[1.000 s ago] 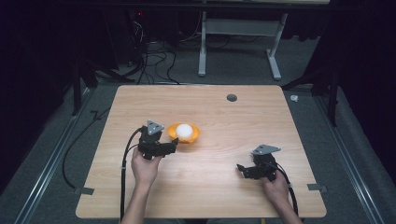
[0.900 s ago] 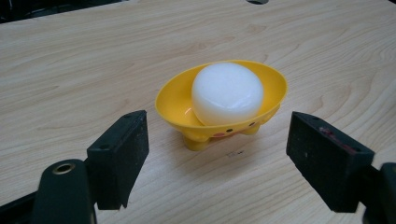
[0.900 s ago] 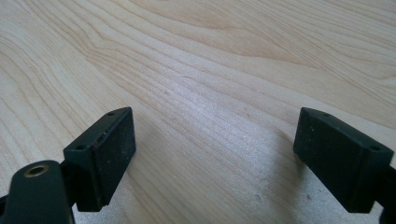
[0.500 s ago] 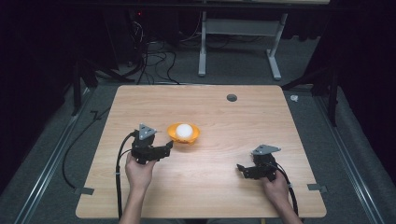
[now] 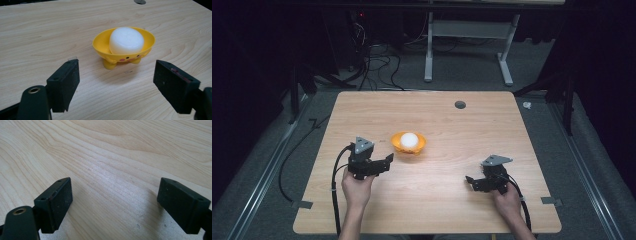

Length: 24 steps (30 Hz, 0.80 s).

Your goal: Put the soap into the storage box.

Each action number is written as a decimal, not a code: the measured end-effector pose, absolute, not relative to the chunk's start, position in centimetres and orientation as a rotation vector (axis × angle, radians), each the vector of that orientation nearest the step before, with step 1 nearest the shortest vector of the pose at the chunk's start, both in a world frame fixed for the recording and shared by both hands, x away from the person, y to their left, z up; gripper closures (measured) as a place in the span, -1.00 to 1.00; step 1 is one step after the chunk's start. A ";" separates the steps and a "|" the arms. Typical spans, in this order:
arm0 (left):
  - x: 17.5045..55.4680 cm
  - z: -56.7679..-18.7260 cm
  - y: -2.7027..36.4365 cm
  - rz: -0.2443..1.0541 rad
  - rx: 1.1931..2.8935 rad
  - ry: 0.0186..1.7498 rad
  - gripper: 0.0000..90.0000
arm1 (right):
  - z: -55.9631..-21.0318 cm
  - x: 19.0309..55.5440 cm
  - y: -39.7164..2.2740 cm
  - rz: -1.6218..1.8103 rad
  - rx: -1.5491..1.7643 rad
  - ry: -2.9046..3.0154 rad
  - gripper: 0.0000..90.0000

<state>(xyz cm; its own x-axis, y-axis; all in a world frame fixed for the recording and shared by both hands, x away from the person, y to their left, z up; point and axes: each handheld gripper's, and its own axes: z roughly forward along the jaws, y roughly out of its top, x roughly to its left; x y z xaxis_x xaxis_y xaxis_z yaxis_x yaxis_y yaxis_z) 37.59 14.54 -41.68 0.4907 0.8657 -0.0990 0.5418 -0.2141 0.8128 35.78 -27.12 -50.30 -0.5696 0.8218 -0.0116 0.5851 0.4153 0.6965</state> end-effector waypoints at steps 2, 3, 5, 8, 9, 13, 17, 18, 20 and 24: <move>37.5 -41.6 14.8 0.486 1.894 1.174 -0.52 | -50.3 35.8 -27.1 0.935 1.210 2.324 -0.70; 37.4 -41.6 14.9 0.486 1.885 1.175 -0.52 | -50.3 35.8 -27.1 0.934 1.210 2.324 -0.70; 37.2 -41.6 15.1 0.480 1.878 1.179 -0.52 | -50.3 35.8 -27.1 0.934 1.210 2.323 -0.70; 37.1 -41.6 15.4 0.483 1.883 1.179 -0.52 | -50.3 35.8 -27.1 0.935 1.209 2.324 -0.70; 37.0 -41.6 15.5 0.483 1.881 1.181 -0.52 | -50.3 35.8 -27.1 0.934 1.210 2.323 -0.70; 36.8 -41.7 15.8 0.479 1.875 1.187 -0.52 | -50.3 35.8 -27.1 0.934 1.211 2.323 -0.70; 36.6 -41.9 16.1 0.477 1.874 1.193 -0.52 | -50.3 35.8 -27.1 0.934 1.210 2.323 -0.70; 36.6 -41.9 16.1 0.477 1.874 1.193 -0.52 | -50.3 35.8 -27.1 0.934 1.210 2.323 -0.70; 36.5 -42.0 16.2 0.475 1.876 1.197 -0.52 | -50.3 35.8 -27.1 0.934 1.210 2.323 -0.70; 36.3 -42.5 16.4 0.471 1.879 1.209 -0.52 | -50.3 35.8 -27.1 0.934 1.210 2.324 -0.70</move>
<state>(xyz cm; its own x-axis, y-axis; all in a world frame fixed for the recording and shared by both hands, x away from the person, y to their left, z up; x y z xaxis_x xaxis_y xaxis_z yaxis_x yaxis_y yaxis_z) 36.33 16.42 -42.45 0.4662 0.8765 -0.1200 0.5643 -0.1902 0.8034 35.78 -27.12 -50.30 -0.5695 0.8219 -0.0117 0.5850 0.4153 0.6966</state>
